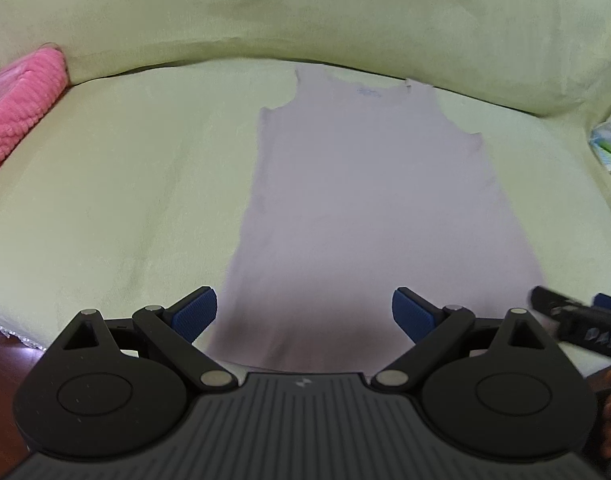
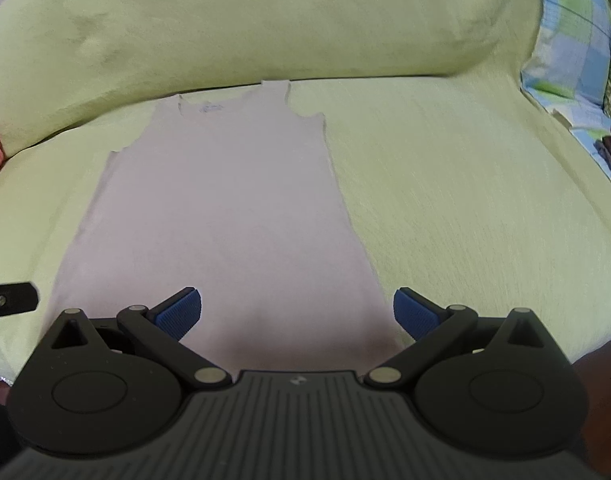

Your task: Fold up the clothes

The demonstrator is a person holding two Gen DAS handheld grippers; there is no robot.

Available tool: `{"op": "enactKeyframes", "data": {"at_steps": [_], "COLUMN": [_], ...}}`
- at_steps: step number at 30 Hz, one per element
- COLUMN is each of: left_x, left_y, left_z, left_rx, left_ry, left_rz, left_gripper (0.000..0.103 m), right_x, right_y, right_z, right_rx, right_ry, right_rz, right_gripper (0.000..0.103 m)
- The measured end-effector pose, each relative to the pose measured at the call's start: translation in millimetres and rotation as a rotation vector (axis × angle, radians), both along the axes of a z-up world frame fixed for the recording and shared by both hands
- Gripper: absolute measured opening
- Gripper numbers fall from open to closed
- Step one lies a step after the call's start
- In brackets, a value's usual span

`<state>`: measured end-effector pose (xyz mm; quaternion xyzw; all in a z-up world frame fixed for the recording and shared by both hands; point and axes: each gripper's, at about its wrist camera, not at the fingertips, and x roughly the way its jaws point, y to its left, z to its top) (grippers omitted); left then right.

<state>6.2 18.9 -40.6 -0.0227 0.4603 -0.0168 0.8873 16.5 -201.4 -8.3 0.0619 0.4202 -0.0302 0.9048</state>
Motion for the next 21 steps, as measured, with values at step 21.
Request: {"op": "enactKeyframes", "data": {"at_steps": [21], "left_x": [7], "left_y": [16], "left_z": [-39], "left_rx": [0.008], "left_ry": [-0.027], "left_rz": [-0.066], "left_gripper": [0.096], "right_x": [12], "right_y": [-13], "right_z": [-22], "right_rx": [0.014], "right_ry": [-0.050], "right_rz": [0.050], "right_gripper": [0.101]}}
